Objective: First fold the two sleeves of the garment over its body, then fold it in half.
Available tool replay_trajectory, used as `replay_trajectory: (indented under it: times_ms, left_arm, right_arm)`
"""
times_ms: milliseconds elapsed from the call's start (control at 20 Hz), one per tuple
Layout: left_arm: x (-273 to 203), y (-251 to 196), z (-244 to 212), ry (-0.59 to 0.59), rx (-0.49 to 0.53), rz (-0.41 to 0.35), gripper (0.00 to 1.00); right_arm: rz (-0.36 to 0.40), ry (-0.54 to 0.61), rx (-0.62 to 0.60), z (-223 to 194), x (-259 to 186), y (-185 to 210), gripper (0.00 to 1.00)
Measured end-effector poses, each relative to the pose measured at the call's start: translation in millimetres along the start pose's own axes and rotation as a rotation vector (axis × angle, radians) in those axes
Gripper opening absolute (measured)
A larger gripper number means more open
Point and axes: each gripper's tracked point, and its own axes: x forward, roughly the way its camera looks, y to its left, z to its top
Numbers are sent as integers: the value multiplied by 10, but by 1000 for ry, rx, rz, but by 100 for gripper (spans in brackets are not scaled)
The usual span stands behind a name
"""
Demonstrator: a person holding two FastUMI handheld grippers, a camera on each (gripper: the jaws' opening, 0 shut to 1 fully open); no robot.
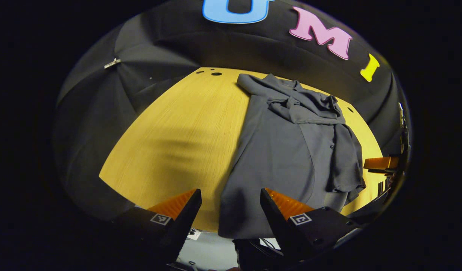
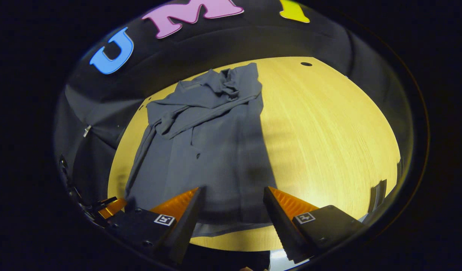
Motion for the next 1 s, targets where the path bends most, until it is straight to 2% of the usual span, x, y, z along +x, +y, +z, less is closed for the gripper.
replay_trajectory:
  times_ms: [100,300,550,650,750,850,900,1000]
  left_arm:
    - [11,-15,-103,18,-21,-16,98]
    - [68,5,-199,38,-7,-23,98]
    - [157,62,-348,92,-11,-4,99]
    - [164,32,-356,89,27,-2,100]
    - [204,19,-427,113,109,22,98]
    - [205,-114,-453,118,174,-6,98]
    - [207,-149,-450,123,188,-12,88]
    - [248,-242,-432,118,195,-27,71]
  right_arm:
    - [7,18,-23,-92,37,211,99]
    - [-54,35,-158,-224,163,290,99]
    - [-91,79,-178,-380,410,357,99]
    - [-120,85,-222,-414,448,322,99]
    - [-134,92,-255,-426,458,344,96]
    - [-132,108,-246,-425,504,375,96]
    - [-120,123,-254,-438,511,427,88]
    - [-91,130,-280,-434,519,527,61]
